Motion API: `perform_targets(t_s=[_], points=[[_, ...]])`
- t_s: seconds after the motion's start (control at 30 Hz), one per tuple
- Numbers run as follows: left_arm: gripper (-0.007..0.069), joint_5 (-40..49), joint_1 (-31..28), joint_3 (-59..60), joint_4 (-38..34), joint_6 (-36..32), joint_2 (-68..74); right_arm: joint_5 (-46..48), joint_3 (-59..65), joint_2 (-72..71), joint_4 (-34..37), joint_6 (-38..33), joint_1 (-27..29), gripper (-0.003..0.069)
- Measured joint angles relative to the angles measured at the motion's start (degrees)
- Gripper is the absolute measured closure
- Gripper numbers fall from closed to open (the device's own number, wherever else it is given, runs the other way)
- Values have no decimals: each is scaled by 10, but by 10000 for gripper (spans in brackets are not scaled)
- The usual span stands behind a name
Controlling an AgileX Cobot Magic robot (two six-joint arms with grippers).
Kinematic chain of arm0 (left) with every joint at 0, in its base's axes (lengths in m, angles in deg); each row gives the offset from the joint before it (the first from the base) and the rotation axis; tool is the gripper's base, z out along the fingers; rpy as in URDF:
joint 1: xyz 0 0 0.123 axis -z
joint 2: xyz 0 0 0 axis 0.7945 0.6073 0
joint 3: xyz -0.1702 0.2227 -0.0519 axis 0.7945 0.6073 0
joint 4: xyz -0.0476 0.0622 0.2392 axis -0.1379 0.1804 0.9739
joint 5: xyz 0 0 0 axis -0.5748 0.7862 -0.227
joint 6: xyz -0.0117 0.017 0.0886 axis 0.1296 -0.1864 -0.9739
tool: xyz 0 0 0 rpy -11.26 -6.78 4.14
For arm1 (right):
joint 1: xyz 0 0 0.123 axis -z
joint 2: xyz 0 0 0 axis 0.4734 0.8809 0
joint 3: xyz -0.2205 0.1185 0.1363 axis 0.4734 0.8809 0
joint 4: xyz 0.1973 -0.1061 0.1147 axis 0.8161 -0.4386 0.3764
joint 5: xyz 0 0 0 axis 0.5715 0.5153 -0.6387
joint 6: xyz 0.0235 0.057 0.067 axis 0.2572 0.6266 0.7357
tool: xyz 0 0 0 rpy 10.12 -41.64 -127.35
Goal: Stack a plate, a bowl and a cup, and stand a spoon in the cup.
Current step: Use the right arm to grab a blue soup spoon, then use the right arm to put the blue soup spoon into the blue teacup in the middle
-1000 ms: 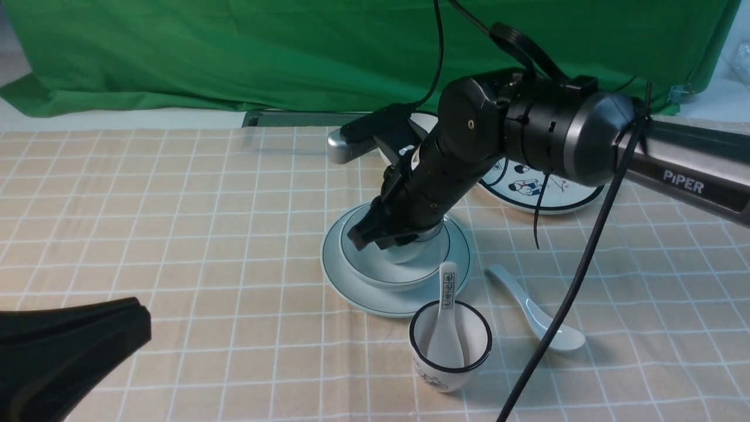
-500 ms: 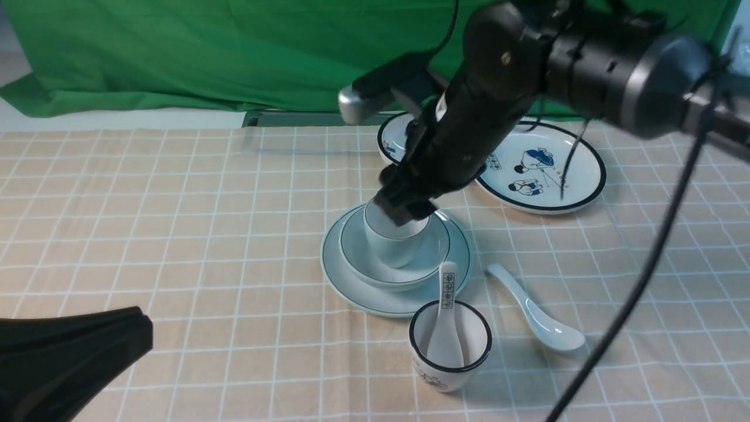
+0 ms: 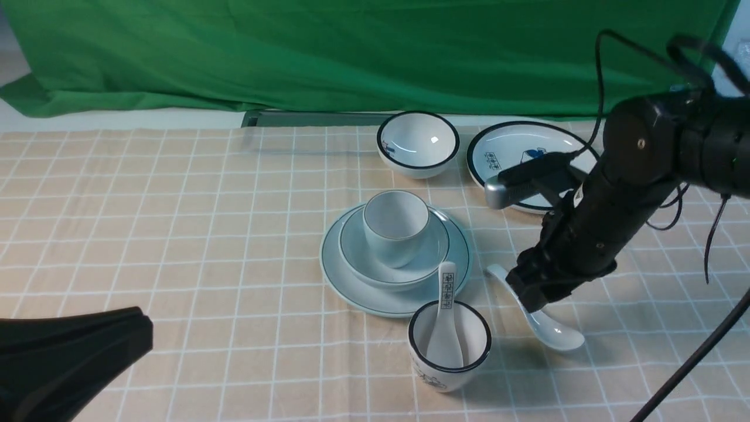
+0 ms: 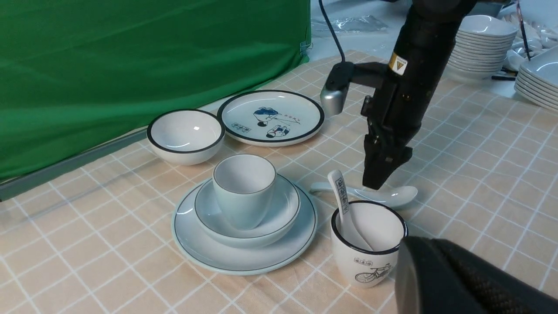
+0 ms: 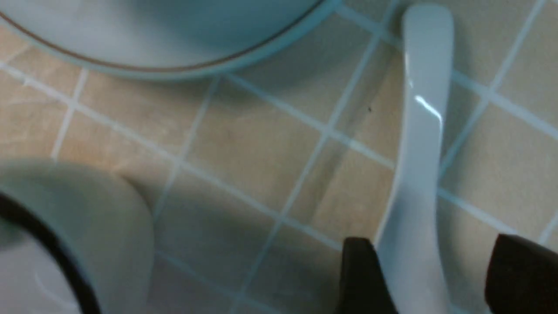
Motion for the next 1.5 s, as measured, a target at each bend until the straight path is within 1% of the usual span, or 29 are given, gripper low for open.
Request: perform_targets(t_s=[0.03,0.2,0.33,0.5,0.53,0.57,0.6,0.63,0.67,0.7,0.73,0.9,0.93,0.97,1.0,1.03,1.1,1.13,1.17,1.2,1.23,1.3,1.33,1.37,1.43,1.5], points=[[622,0,0,0,0,0,0,-23,0,9,4,-4,0,228],[622,0,0,0,0,0,0,-78,0,38,8,-11,1,223],[622,0,0,0,0,0,0,-104,0,58,9,-11,1,230],[622,0,0,0,0,0,0,-113,-7,72,8,-12,1,292],[622,1,0,0,0,0,0,-114,-7,73,7,-13,1,322],[622,1,0,0,0,0,0,-114,-7,73,6,-13,1,322],[622,2,0,0,0,0,0,-114,-7,74,4,-17,1,367],[622,2,0,0,0,0,0,-114,-7,74,4,-18,1,367],[622,4,0,0,0,0,0,-109,-8,74,4,-24,1,435],[622,4,0,0,0,0,0,-109,-8,74,4,-24,1,445],[622,7,0,0,1,0,0,-99,-8,70,4,-27,1,499],[622,13,0,0,2,0,0,-54,-4,12,7,-28,1,494],[622,13,0,0,2,0,0,-54,-3,8,8,-28,1,494],[622,13,0,0,3,0,0,-62,6,-27,12,-25,-1,494],[622,13,0,0,3,0,0,-87,19,-53,19,-23,-7,494],[622,13,0,0,3,0,0,-93,21,-64,22,-24,-8,494],[622,13,0,0,3,0,0,-203,62,-116,52,-23,-32,494],[622,12,0,0,3,0,0,-296,90,-140,72,-23,-53,494],[622,12,0,0,3,0,0,-310,90,-143,74,-23,-53,494],[622,11,0,0,5,0,0,-370,109,-152,80,-19,-70,494],[622,11,0,0,7,0,0,-504,134,-158,88,-8,-99,494],[622,11,0,0,8,0,0,-593,148,-153,90,2,-122,494],[622,11,0,0,10,0,0,-660,151,-142,87,10,-139,494],[622,11,0,0,12,0,0,-708,151,-129,78,19,-150,494],[622,11,0,0,13,0,0,-773,144,-101,51,35,-162,494],[622,11,0,0,16,0,0,-802,127,-67,26,55,-164,494]])
